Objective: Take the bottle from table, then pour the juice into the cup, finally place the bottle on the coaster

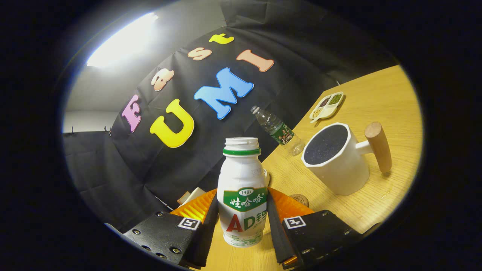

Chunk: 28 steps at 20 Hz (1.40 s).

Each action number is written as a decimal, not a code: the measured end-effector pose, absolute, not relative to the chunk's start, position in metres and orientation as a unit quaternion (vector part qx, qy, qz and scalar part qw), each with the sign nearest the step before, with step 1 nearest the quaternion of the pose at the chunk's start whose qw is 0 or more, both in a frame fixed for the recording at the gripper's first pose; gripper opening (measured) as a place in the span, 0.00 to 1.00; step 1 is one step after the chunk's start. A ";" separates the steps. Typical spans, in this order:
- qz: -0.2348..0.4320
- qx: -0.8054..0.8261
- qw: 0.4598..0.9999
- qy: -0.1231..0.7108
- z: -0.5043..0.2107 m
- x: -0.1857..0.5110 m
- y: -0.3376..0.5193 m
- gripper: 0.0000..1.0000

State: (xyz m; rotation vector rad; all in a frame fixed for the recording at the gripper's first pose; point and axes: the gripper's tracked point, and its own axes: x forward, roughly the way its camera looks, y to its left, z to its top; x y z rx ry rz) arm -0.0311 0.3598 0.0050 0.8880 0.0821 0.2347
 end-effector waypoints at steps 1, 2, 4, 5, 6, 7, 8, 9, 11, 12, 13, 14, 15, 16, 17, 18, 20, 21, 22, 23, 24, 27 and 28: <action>0.114 0.443 0.889 0.039 0.005 -0.031 0.359 0.66; 0.116 0.458 0.881 0.038 0.006 -0.031 0.360 0.66; 0.120 0.488 0.864 0.035 0.010 -0.030 0.359 0.66; 0.121 0.501 0.856 0.034 0.011 -0.031 0.359 0.66; 0.119 0.514 0.849 0.033 0.011 -0.030 0.357 0.66; 0.116 0.527 0.841 0.034 0.009 -0.030 0.356 0.66; 0.114 0.539 0.834 0.034 0.008 -0.030 0.355 0.65; 0.111 0.551 0.826 0.035 0.007 -0.031 0.354 0.66; 0.107 0.575 0.810 0.036 0.007 -0.031 0.354 0.65; 0.105 0.586 0.803 0.037 0.006 -0.031 0.352 0.65; 0.104 0.594 0.797 0.036 0.006 -0.029 0.353 0.65; 0.103 0.600 0.792 0.036 0.006 -0.029 0.353 0.65; 0.103 0.604 0.789 0.036 0.006 -0.028 0.354 0.65; 0.103 0.606 0.788 0.035 0.006 -0.028 0.354 0.65; 0.102 0.609 0.786 0.035 0.007 -0.028 0.354 0.65; 0.100 0.612 0.784 0.035 0.007 -0.026 0.354 0.65; 0.103 0.626 0.773 0.034 0.008 -0.023 0.356 0.65; 0.104 0.634 0.765 0.031 0.010 -0.022 0.356 0.65; 0.104 0.643 0.758 0.030 0.010 -0.021 0.355 0.65; 0.102 0.651 0.751 0.030 0.010 -0.020 0.355 0.65; 0.100 0.657 0.746 0.031 0.009 -0.019 0.354 0.65; 0.096 0.667 0.738 0.029 0.009 -0.020 0.352 0.65; 0.096 0.669 0.737 0.026 0.010 -0.020 0.351 0.65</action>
